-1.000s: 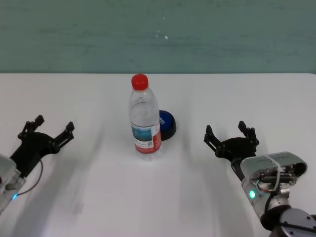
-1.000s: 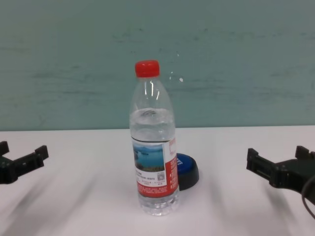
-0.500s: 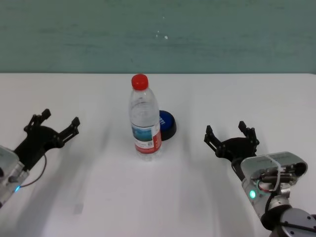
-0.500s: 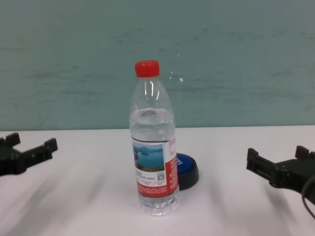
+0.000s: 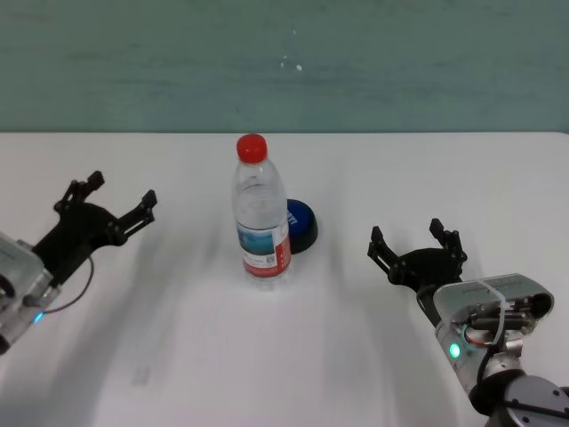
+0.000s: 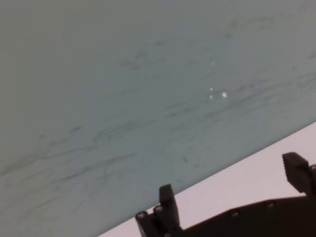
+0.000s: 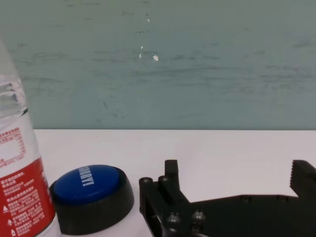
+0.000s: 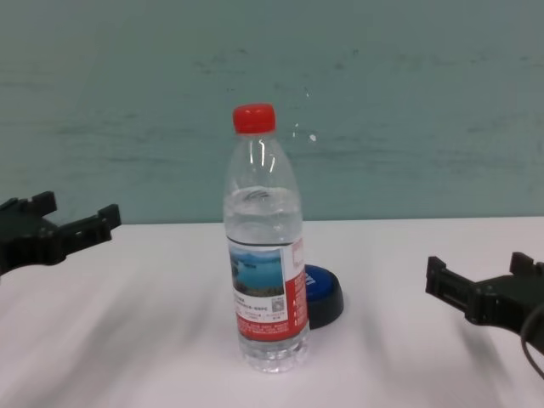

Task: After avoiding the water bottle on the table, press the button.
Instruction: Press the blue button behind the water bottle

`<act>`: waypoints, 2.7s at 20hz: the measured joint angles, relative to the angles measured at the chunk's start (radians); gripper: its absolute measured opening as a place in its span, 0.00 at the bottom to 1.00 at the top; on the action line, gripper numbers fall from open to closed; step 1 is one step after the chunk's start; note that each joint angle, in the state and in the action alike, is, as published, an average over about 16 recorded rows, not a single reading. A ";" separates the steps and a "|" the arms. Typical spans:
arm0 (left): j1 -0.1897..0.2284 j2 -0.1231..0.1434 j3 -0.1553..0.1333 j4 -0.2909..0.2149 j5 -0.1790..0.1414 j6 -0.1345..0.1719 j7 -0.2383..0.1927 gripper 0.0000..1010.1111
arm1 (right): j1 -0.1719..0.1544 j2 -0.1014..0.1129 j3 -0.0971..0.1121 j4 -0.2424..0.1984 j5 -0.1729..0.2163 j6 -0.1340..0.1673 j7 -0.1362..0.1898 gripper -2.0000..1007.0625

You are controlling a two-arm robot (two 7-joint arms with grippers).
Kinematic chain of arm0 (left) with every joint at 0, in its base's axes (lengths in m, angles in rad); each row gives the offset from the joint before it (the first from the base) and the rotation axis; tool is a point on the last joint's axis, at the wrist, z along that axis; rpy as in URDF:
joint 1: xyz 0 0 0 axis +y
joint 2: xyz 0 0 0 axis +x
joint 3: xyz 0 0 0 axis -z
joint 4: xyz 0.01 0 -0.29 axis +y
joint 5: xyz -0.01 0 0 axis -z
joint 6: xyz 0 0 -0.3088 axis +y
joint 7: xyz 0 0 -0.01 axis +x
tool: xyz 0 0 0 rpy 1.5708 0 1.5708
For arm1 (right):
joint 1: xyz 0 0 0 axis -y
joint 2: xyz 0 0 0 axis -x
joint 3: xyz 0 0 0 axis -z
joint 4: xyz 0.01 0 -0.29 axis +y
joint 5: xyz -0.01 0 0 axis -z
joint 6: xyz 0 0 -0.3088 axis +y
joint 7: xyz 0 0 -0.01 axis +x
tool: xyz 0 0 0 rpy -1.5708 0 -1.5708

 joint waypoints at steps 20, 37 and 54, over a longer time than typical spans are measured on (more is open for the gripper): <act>-0.118 -0.022 0.115 0.090 0.047 0.002 -0.021 0.99 | 0.000 0.000 0.000 0.000 0.000 0.000 0.000 1.00; -0.173 -0.038 0.156 0.146 0.038 -0.005 -0.044 0.99 | 0.000 0.000 0.000 0.000 0.000 0.000 0.000 1.00; -0.216 -0.064 0.177 0.230 0.020 -0.014 -0.049 0.99 | 0.000 0.000 0.000 0.000 0.000 0.000 0.000 1.00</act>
